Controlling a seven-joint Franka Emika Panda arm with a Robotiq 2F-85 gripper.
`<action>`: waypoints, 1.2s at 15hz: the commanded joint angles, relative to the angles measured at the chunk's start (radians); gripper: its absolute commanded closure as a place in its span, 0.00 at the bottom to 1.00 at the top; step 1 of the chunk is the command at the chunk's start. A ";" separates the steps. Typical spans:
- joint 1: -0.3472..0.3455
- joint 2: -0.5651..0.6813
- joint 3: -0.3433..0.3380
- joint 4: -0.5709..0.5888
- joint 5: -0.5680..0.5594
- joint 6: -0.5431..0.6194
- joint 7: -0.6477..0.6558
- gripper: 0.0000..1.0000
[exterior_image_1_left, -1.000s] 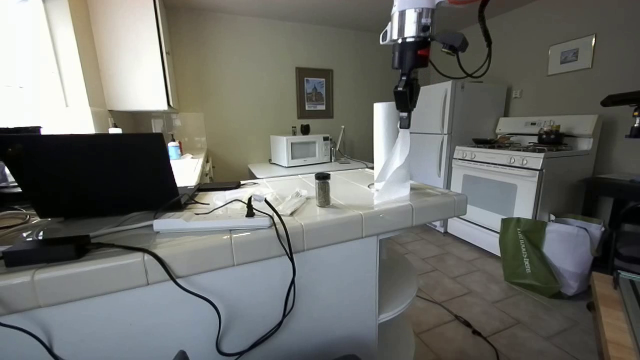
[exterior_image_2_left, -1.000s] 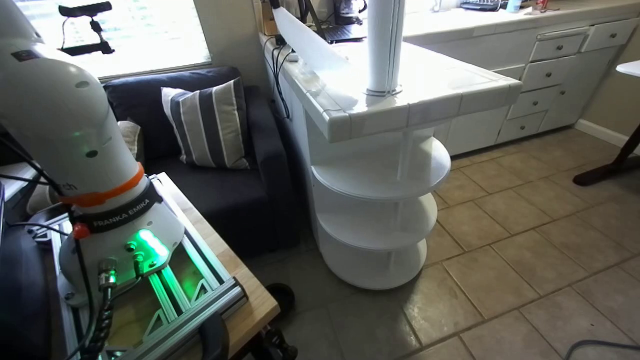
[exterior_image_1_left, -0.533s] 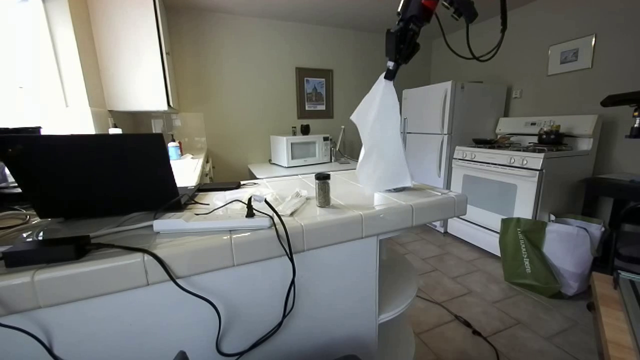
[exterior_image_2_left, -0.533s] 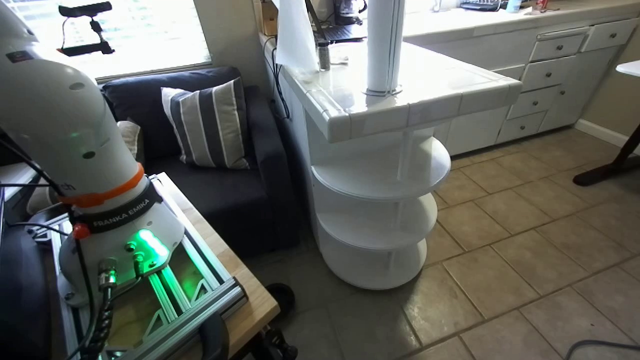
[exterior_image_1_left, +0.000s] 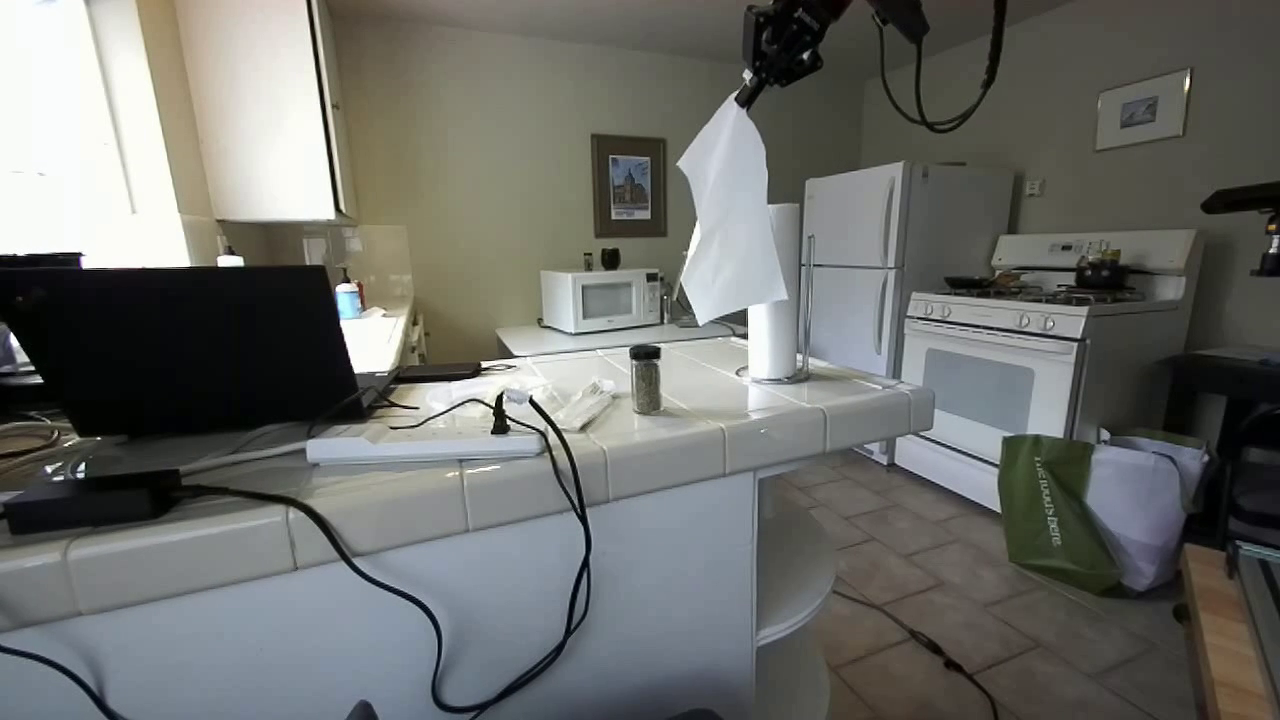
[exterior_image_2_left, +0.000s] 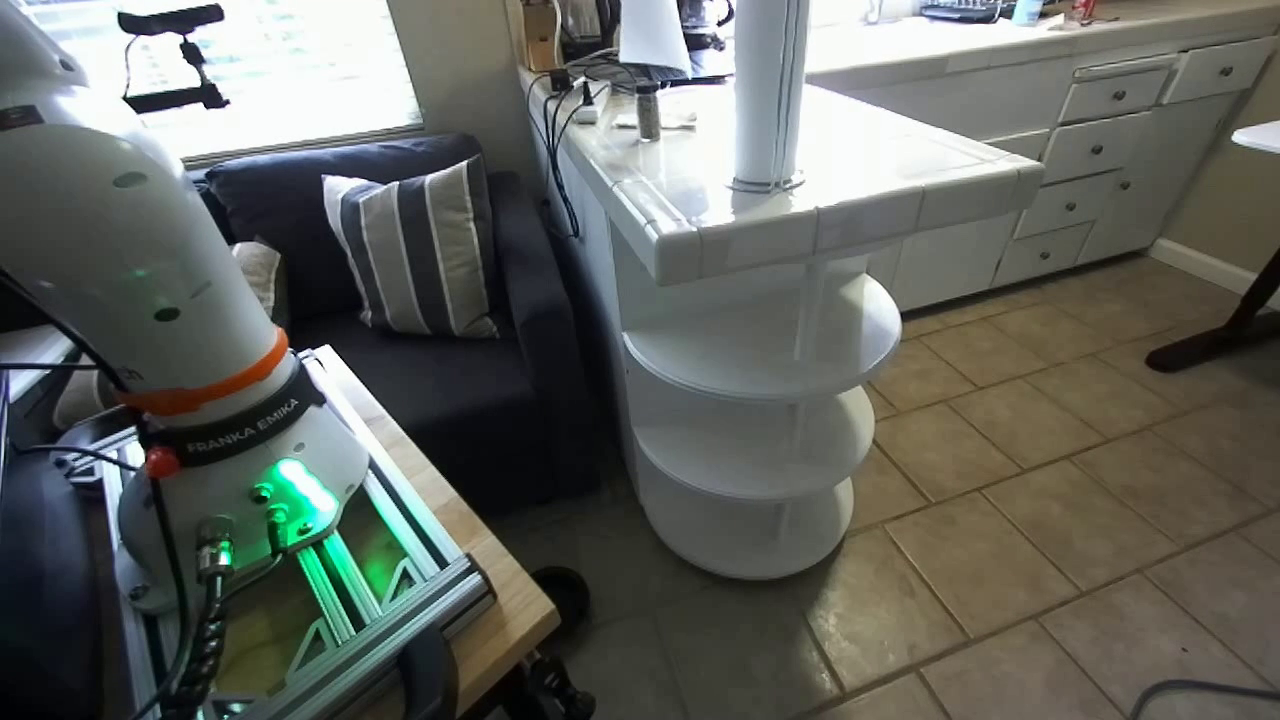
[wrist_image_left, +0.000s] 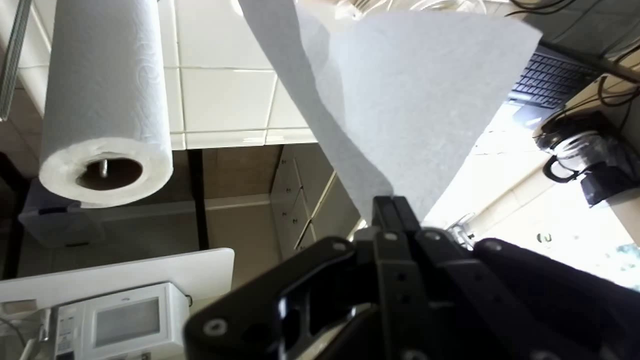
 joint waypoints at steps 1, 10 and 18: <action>-0.016 0.007 0.010 0.003 0.002 0.004 0.008 0.99; -0.013 0.073 0.042 0.002 -0.034 0.207 0.000 1.00; -0.045 0.334 0.086 -0.010 -0.267 0.790 -0.041 1.00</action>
